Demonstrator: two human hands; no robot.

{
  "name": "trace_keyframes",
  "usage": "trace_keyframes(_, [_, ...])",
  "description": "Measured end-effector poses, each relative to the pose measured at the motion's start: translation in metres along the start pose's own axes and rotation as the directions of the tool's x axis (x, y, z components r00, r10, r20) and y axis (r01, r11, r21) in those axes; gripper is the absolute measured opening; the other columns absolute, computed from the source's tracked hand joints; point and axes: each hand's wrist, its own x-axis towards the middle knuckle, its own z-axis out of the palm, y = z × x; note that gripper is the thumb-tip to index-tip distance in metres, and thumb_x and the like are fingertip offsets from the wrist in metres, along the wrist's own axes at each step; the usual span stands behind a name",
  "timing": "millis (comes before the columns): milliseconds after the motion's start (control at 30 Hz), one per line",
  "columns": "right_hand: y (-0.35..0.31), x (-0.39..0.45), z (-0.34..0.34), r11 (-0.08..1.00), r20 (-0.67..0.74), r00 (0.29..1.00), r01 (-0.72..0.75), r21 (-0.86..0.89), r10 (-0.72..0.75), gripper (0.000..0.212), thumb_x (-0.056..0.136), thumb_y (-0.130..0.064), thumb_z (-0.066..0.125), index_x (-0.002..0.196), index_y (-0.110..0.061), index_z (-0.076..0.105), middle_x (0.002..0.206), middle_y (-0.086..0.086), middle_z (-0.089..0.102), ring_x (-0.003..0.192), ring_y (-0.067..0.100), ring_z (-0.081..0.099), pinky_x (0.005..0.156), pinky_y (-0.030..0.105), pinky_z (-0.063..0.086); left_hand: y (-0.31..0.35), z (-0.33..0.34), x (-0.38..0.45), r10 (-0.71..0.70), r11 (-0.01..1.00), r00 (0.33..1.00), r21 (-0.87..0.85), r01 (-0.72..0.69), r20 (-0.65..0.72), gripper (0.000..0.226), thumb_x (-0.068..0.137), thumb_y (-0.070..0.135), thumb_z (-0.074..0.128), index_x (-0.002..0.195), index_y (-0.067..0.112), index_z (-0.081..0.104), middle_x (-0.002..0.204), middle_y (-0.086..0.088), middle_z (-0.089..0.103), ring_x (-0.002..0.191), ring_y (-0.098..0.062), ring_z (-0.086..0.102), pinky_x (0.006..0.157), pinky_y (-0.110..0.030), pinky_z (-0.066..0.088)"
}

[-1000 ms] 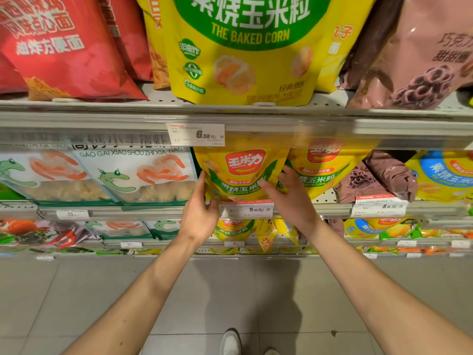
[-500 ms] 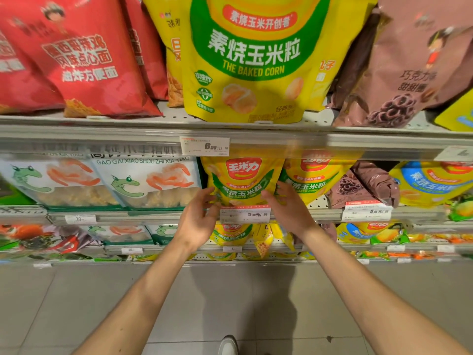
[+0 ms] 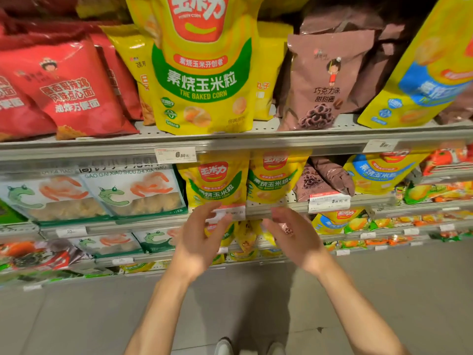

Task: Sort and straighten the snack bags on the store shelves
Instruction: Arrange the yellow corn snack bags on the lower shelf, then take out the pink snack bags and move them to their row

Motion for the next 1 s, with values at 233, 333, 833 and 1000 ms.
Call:
trace_keyframes(233, [0.047, -0.02, -0.057, 0.997, -0.11, 0.993, 0.039, 0.062, -0.032, 0.041, 0.089, -0.058, 0.066, 0.123, -0.035, 0.063, 0.12, -0.023, 0.064, 0.126, 0.012, 0.057, 0.108, 0.036, 0.045, 0.023, 0.059, -0.019, 0.033, 0.999, 0.999, 0.032, -0.034, 0.018, 0.041, 0.095, 0.051, 0.063, 0.132, 0.033, 0.061, 0.124, 0.016, 0.068, 0.109, 0.002, 0.066, 0.097, -0.033, 0.055])
trace_keyframes(333, [0.068, -0.021, -0.092, 0.998, -0.144, 0.988, 0.063, 0.027, -0.059, 0.038, 0.093, -0.041, 0.068, 0.127, -0.025, 0.066, 0.118, -0.013, 0.067, 0.113, 0.001, 0.061, 0.093, 0.016, 0.042, 0.038, 0.098, -0.023, 0.05, 0.998, 0.999, 0.042, -0.049, -0.019, 0.046, 0.093, 0.064, 0.058, 0.128, 0.034, 0.063, 0.12, 0.019, 0.068, 0.107, 0.003, 0.065, 0.096, -0.03, 0.052])
trace_keyframes(833, [0.203, 0.069, -0.264, 0.993, -0.13, 0.991, 0.011, -0.115, -0.026, 0.043, 0.098, -0.04, 0.062, 0.127, -0.008, 0.065, 0.127, 0.012, 0.065, 0.115, 0.03, 0.064, 0.099, 0.039, 0.048, 0.13, 0.312, 0.032, -0.21, 0.978, 0.963, -0.025, 0.209, -0.169, 0.008, 0.101, 0.021, 0.062, 0.107, 0.025, 0.059, 0.089, 0.009, 0.07, 0.074, 0.008, 0.066, 0.069, -0.006, 0.047])
trace_keyframes(1000, [0.221, 0.118, -0.259, 0.992, -0.084, 0.993, -0.095, -0.081, 0.088, 0.044, 0.098, -0.049, 0.059, 0.126, -0.016, 0.066, 0.129, 0.005, 0.066, 0.116, 0.024, 0.064, 0.101, 0.041, 0.05, 0.135, 0.339, 0.098, -0.303, 0.953, 0.944, -0.074, 0.295, -0.131, 0.023, 0.095, 0.032, 0.068, 0.112, 0.021, 0.057, 0.101, -0.002, 0.072, 0.102, -0.027, 0.069, 0.094, -0.041, 0.054])
